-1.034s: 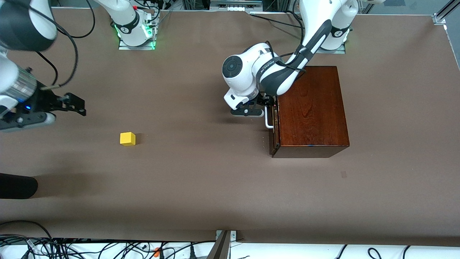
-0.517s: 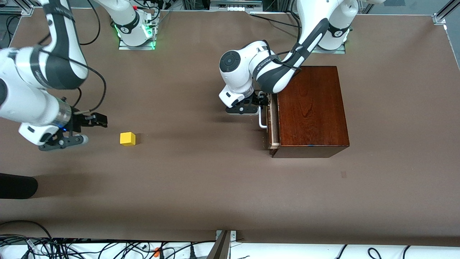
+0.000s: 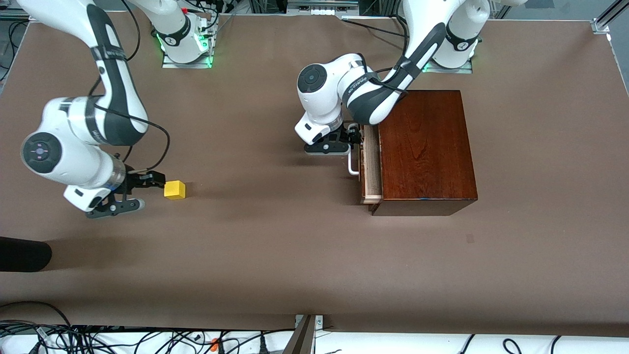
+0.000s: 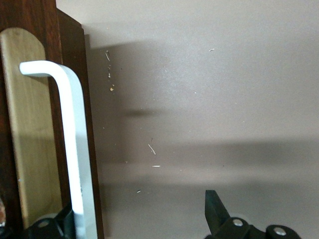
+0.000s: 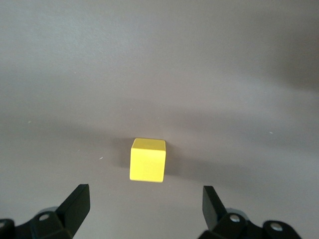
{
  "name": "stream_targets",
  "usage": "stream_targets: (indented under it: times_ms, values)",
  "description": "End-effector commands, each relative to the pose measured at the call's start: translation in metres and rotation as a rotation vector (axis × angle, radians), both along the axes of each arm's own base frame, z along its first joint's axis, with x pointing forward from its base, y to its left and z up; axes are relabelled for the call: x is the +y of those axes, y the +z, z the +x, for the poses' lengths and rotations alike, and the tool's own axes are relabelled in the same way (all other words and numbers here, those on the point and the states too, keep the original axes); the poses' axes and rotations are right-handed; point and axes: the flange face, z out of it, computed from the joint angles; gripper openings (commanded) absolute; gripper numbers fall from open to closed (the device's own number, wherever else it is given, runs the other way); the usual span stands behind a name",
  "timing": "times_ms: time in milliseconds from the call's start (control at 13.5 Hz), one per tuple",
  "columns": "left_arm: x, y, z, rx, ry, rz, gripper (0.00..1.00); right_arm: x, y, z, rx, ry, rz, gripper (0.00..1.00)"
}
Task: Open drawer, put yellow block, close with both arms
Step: 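Pull the drawer open with the left gripper while the right gripper reaches the cube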
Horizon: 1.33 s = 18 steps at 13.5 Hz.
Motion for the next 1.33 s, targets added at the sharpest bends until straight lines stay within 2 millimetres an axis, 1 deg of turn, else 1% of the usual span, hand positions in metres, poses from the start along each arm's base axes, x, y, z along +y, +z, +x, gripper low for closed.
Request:
stream_targets:
  times_ms: [0,148,295,369,443,664,886,960,1034,1181,1255]
  values:
    - [-0.063,-0.01,-0.023,-0.031,-0.08,-0.17,1.0,0.007,-0.032,-0.021,-0.04,-0.014,0.025,1.0]
    - [-0.065,-0.015,-0.024,-0.027,-0.084,-0.166,1.0,0.007,-0.057,-0.032,-0.079,-0.022,0.023,1.0]
    - [-0.067,-0.015,-0.026,-0.025,-0.085,-0.164,1.0,0.008,-0.085,-0.038,-0.111,-0.02,0.02,1.0]
    - [-0.069,-0.007,-0.022,-0.035,-0.08,-0.175,1.0,0.007,-0.095,-0.039,-0.117,-0.021,0.017,1.0]
    - [-0.071,-0.002,-0.02,-0.036,-0.077,-0.181,1.0,0.007,-0.102,-0.041,-0.115,-0.024,0.018,1.0]
    - [-0.071,0.003,-0.014,-0.044,-0.068,-0.192,1.0,0.005,-0.117,-0.046,-0.09,-0.026,0.011,1.0]
    - [-0.073,0.007,-0.014,-0.047,-0.067,-0.197,1.0,0.004,-0.127,-0.047,-0.087,-0.032,0.012,0.98]
    - [-0.071,0.007,-0.013,-0.041,-0.063,-0.186,1.0,0.003,-0.132,-0.05,-0.092,-0.03,0.01,0.97]
    - [-0.072,0.013,-0.011,-0.038,-0.056,-0.182,1.0,0.001,-0.137,-0.052,-0.1,-0.024,0.008,0.94]
    - [-0.072,0.016,-0.009,-0.034,-0.048,-0.188,1.0,0.001,-0.138,-0.053,-0.108,-0.024,0.008,0.83]
    - [-0.072,0.017,-0.009,-0.035,-0.046,-0.189,1.0,0.001,-0.138,-0.053,-0.108,-0.018,0.008,0.72]
